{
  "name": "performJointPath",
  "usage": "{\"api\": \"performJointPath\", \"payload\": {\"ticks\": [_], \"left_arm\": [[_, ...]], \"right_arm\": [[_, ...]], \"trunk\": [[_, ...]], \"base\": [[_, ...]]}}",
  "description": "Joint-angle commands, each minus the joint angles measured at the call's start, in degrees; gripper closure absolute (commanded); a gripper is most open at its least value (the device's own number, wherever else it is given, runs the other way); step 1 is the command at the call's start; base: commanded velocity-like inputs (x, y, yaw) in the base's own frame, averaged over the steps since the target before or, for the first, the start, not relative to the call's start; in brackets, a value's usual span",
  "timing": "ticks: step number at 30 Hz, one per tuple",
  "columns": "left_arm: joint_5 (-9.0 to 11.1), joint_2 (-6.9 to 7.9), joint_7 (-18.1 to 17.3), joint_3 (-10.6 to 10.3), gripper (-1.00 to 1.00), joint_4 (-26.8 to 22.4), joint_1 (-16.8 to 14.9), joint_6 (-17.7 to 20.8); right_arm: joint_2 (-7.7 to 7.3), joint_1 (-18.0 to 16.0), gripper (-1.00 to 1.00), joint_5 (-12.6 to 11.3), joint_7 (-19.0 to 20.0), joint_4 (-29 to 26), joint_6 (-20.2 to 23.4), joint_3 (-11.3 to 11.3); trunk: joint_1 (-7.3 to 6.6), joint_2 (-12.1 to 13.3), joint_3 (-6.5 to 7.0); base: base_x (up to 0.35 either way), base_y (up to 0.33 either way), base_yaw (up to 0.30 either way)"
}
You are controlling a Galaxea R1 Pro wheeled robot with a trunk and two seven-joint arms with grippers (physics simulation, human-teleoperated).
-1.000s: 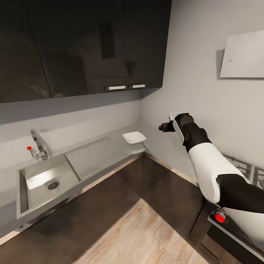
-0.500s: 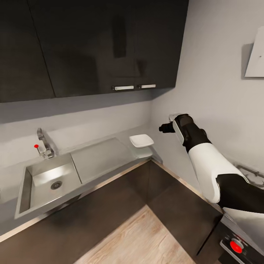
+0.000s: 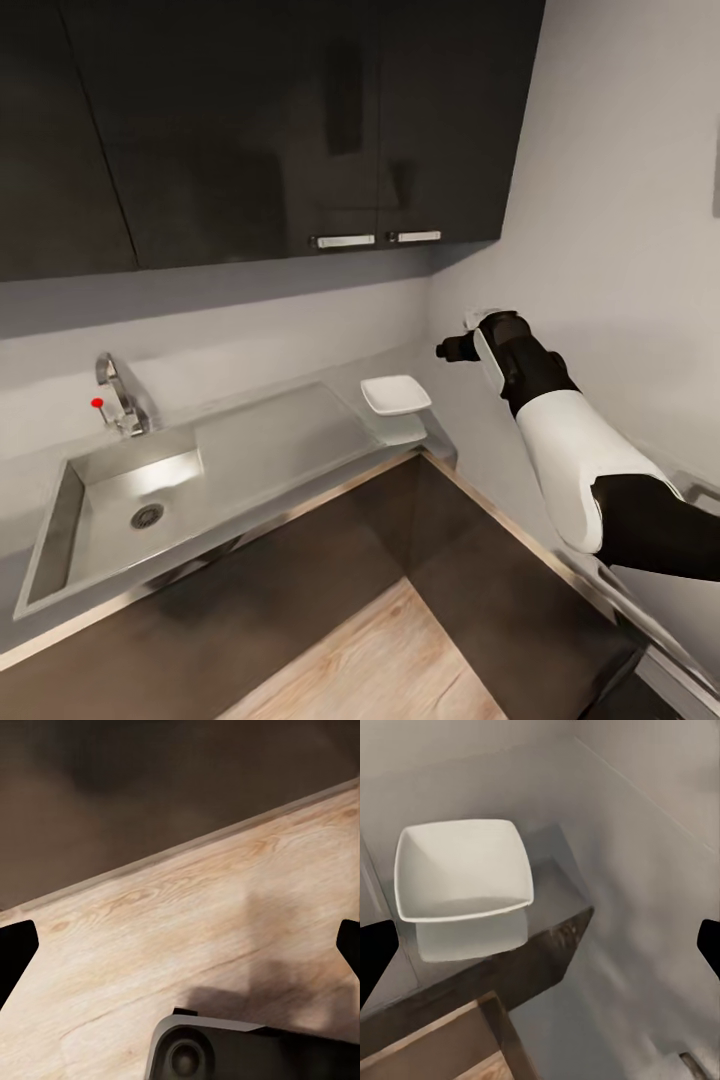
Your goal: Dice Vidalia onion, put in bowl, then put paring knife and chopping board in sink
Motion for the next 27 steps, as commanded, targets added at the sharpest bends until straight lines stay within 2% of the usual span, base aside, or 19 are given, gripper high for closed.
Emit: {"api": "performJointPath", "payload": {"ticks": [1, 12, 27], "left_arm": [[0.3, 0.0, 0.07, -0.09, -1.0, -0.08, 0.01, -0.08], [0.37, 0.0, 0.07, -0.09, -1.0, 0.03, -0.08, -0.08], [0.37, 0.0, 0.07, -0.09, -1.0, 0.1, -0.08, -0.08]], "right_arm": [[0.0, -0.04, -1.0, 0.39, 0.06, -0.04, 0.28, 0.12], [-0.24, 0.44, -1.0, 0.46, 0.05, 0.45, 0.13, 0.05], [-0.2, 1.39, -1.0, 0.39, 0.15, 0.49, -2.15, 0.1]], "trunk": [[0.06, -0.12, -0.12], [0.06, -0.12, -0.12], [0.06, -0.12, -0.12]], "base": [[0.213, -0.004, 0.002], [0.226, -0.001, 0.0], [0.018, 0.0, 0.0]]}}
